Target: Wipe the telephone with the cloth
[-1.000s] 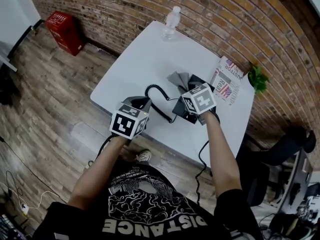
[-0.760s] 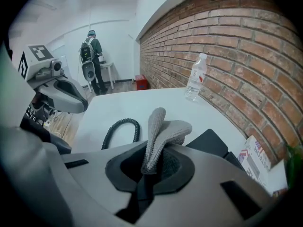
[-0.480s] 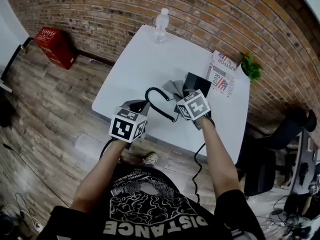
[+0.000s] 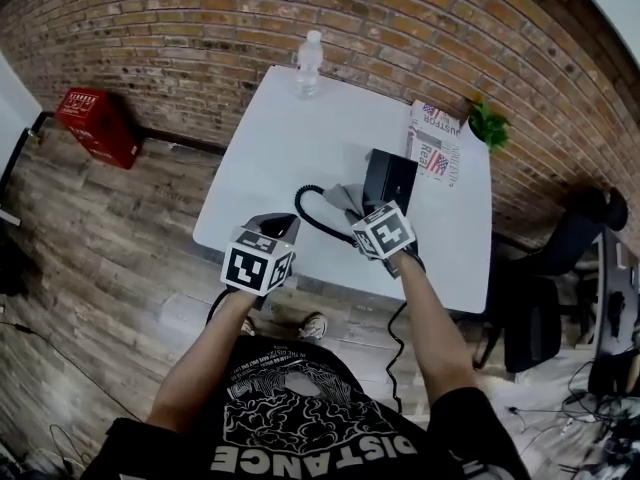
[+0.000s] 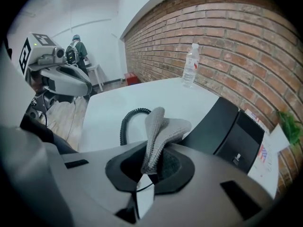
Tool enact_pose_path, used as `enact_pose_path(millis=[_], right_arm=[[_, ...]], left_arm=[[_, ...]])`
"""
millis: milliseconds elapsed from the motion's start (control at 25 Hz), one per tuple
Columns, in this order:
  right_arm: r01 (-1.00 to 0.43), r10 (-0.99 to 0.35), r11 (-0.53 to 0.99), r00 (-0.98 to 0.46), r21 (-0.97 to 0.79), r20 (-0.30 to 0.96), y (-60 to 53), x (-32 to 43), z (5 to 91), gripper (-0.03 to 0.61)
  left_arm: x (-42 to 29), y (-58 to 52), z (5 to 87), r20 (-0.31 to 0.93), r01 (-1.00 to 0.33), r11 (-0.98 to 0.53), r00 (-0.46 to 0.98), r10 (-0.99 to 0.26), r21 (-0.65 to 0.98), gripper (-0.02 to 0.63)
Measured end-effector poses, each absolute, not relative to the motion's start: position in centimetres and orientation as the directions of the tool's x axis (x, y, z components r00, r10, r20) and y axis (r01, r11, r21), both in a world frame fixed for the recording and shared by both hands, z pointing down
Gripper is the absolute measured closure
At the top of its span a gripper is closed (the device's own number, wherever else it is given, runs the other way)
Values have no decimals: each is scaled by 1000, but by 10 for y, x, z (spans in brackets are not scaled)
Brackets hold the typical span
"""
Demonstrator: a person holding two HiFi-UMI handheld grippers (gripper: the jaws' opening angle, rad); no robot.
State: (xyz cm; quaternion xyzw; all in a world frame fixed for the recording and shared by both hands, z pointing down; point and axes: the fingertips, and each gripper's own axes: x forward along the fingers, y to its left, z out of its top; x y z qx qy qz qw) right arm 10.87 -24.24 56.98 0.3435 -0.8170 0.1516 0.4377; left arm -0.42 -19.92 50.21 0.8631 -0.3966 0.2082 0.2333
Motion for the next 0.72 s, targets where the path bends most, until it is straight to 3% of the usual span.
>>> enact_pose_path(millis=[320, 720], right_arm=[[-762, -439, 647, -385, -12, 812, -216, 102, 578, 566], [-872, -648, 483, -414, -75, 639, -205, 107, 509, 566]], left_arm=[[-15, -189, 503, 542, -759, -599, 625, -562, 254, 609], [-1, -199, 487, 522, -720, -649, 663, -537, 247, 609]])
